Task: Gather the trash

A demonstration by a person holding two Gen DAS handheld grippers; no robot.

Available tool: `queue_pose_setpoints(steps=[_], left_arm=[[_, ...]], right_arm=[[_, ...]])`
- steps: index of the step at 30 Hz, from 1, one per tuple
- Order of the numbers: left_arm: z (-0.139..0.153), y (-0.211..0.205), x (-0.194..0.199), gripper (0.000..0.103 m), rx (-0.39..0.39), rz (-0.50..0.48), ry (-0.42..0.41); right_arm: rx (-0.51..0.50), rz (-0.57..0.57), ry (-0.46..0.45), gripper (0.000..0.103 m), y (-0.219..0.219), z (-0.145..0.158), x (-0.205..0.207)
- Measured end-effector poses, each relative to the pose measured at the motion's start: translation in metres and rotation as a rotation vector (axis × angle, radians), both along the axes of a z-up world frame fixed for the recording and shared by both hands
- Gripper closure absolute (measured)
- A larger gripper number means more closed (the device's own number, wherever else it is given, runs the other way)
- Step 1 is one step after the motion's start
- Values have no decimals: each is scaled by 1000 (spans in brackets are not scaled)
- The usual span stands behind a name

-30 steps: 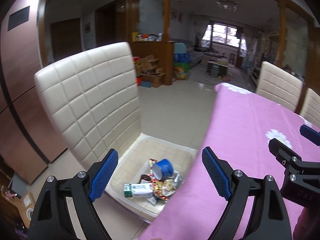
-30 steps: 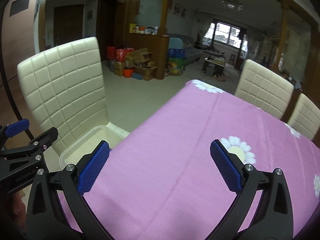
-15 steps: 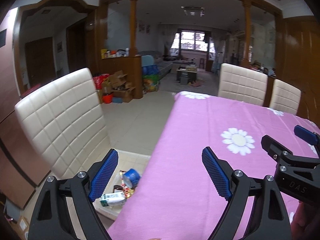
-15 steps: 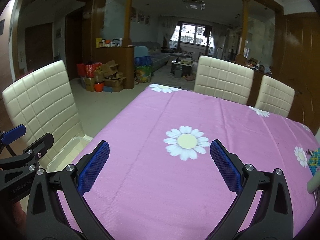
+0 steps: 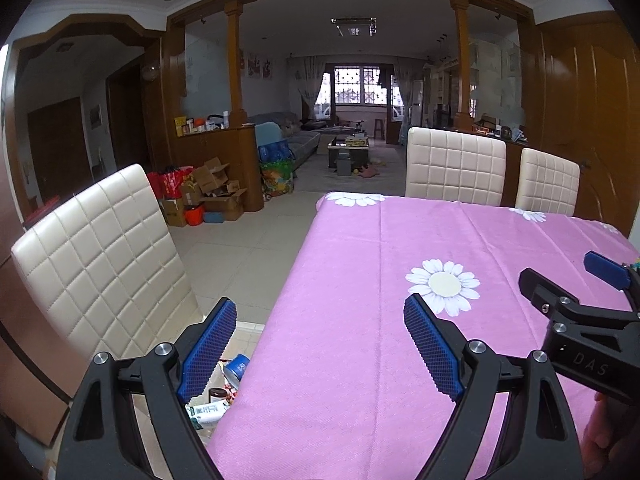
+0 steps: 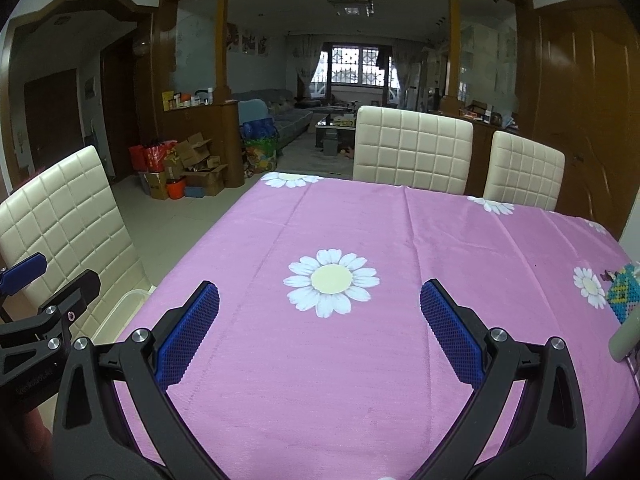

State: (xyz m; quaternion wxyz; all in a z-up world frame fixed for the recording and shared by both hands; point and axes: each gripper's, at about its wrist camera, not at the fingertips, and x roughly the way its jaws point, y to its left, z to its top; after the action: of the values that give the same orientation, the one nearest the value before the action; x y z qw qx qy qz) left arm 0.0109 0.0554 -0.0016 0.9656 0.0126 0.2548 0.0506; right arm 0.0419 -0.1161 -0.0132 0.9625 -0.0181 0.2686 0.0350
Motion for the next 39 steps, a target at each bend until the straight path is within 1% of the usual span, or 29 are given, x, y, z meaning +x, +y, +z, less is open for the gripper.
queue_pose_setpoints(steps=[12,21,30,35,39], left_arm=[[1,-7,5,19,21,-4,-10],[1,-8,5,19,14,-16,-4],[-5,-3,5,19,-10,-14,27],[-7,-3,3,19,7,6,19],[-9,-1,3,19,1,-1,30]], right_arm=[[-1,-10,-7,4,-5,3,-2],[-7,-16,-11,4,-9,4,-3],[-12,-3,-5,4,-7,3,-5],[-8,-2,0,4,-6,3,-6],[-10,3,2,4,-3,2,-6]])
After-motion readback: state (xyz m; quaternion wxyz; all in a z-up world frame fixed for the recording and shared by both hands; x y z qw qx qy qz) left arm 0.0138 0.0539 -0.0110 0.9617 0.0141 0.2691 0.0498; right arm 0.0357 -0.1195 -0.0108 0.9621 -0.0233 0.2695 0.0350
